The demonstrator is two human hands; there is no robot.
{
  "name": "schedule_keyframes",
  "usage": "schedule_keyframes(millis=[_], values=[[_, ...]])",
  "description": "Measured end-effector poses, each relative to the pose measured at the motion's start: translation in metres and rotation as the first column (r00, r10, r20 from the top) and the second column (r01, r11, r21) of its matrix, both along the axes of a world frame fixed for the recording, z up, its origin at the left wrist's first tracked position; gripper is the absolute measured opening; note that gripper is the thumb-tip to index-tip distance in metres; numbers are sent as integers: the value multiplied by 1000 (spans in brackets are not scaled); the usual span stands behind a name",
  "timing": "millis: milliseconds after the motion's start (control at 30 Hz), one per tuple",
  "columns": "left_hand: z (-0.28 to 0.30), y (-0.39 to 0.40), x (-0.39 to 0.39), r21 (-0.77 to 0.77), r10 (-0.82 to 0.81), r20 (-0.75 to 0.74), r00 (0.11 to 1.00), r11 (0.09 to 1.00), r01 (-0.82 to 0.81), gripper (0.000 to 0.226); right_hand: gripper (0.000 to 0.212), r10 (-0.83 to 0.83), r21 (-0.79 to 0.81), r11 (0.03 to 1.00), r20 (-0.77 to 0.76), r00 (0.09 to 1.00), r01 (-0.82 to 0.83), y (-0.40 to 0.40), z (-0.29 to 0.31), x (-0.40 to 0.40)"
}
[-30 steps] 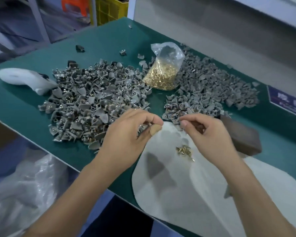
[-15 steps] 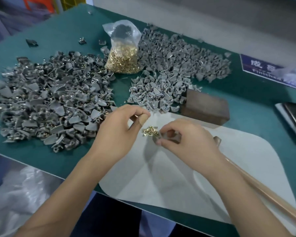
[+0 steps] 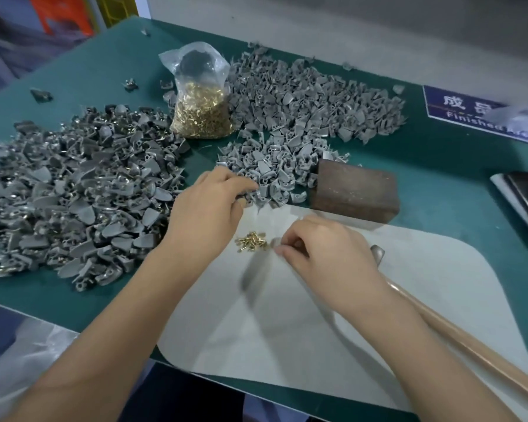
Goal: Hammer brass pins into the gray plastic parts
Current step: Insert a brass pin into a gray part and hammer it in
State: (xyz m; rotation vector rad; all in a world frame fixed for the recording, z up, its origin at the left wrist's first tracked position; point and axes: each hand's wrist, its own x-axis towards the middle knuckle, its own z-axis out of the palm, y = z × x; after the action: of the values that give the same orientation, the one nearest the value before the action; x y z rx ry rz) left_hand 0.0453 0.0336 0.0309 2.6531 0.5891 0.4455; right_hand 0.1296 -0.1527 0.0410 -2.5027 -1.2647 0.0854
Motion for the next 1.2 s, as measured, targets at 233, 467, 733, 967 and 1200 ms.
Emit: schedule_keyframes(millis=[233, 467, 733, 967, 1200], values=[[11, 6, 7, 57, 3, 2, 1000, 998, -3, 11, 13, -1, 72, 997, -92, 996, 7, -7, 5, 14], [32, -27, 50, -351, -227, 171, 959, 895, 275, 7, 13, -83, 490, 808, -456, 886, 328, -41, 22, 75], [22, -70, 118, -414, -335, 329, 883, 789, 453, 27, 11, -88, 628, 646, -503, 860, 434, -61, 12, 103], [5, -72, 121, -368, -270, 408, 872, 826, 428, 7, 14, -82, 656, 607, -509, 857, 448, -69, 8, 113], [-3, -73, 114, -178, -283, 346, 894, 916, 359, 7, 19, -206, 553, 779, -222, 953, 297, -64, 4, 110]])
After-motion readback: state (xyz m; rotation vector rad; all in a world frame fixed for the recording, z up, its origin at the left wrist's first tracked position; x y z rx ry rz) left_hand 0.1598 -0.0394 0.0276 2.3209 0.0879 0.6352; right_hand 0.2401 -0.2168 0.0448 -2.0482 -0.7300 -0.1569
